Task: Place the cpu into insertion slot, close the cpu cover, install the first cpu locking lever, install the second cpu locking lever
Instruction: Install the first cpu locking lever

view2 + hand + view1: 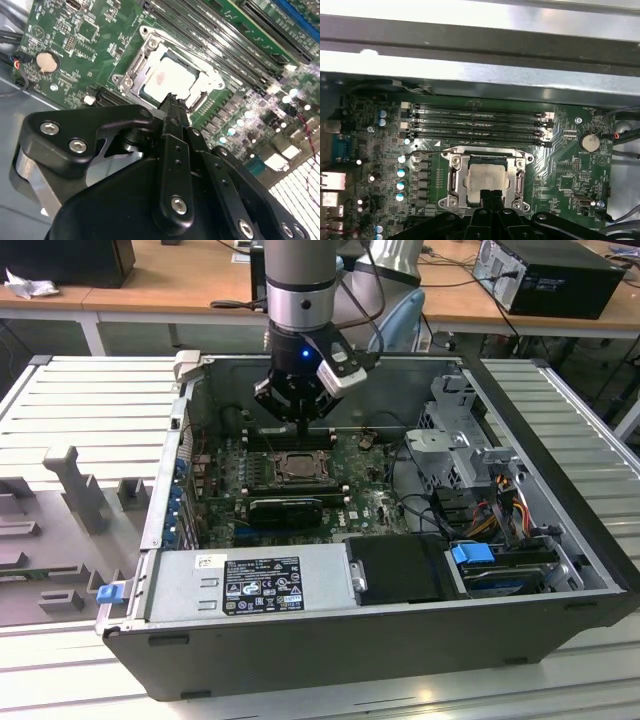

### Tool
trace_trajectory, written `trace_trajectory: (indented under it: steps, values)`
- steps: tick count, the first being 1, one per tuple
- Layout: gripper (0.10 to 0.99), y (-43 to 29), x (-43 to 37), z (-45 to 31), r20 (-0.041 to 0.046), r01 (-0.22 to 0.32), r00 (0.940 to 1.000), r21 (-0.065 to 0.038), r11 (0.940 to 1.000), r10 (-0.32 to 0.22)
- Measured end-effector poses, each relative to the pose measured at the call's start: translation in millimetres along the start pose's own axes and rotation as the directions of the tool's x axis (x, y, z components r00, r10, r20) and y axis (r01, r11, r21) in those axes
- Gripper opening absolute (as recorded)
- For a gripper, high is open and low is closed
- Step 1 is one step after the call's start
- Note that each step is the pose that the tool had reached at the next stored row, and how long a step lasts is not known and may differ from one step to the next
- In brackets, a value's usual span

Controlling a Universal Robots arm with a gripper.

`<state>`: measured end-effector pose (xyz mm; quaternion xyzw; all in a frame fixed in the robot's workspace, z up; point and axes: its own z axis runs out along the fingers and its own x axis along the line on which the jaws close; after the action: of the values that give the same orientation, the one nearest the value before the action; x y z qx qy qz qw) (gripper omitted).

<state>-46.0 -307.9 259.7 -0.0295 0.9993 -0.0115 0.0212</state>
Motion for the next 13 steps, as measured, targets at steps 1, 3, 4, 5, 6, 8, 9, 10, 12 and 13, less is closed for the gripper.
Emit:
trace_trajectory:
  steps: [1, 3, 4, 5, 6, 8, 9, 10, 12, 13]
  values:
    - [0.106, 0.1, 2.7, -0.4, 0.0001, 0.000, 1.0000, 0.000, 1.0000, 0.000]
    - [0.106, 0.8, 14.0, -1.0, 0.0001, 0.000, 1.0000, 0.000, 1.0000, 0.000]
    - [0.106, 1.0, 17.3, -1.2, 0.0000, 0.000, 1.0000, 0.000, 1.0000, 0.000]
    - [0.106, 1.2, 20.1, -1.3, -0.0001, 0.000, 1.0000, 0.000, 1.0000, 0.000]
    - [0.106, 1.8, 26.9, -1.6, 0.0000, 0.000, 1.0000, 0.000, 1.0000, 0.000]
    - [0.106, 2.2, 31.5, -1.8, 0.0000, 0.000, 1.0000, 0.000, 1.0000, 0.000]
    - [0.106, 2.8, 38.0, -2.1, 0.0000, -0.001, 1.0000, 0.000, 1.0000, 0.001]
    - [0.106, 3.0, 41.8, -2.2, 0.0000, -0.001, 1.0000, 0.000, 1.0000, 0.001]
    - [0.106, 3.6, 51.3, -2.7, 0.0000, -0.001, 1.0000, 0.000, 1.0000, 0.001]
    - [0.106, 4.2, 58.8, -3.0, -0.0001, -0.001, 1.0000, 0.000, 1.0000, 0.001]
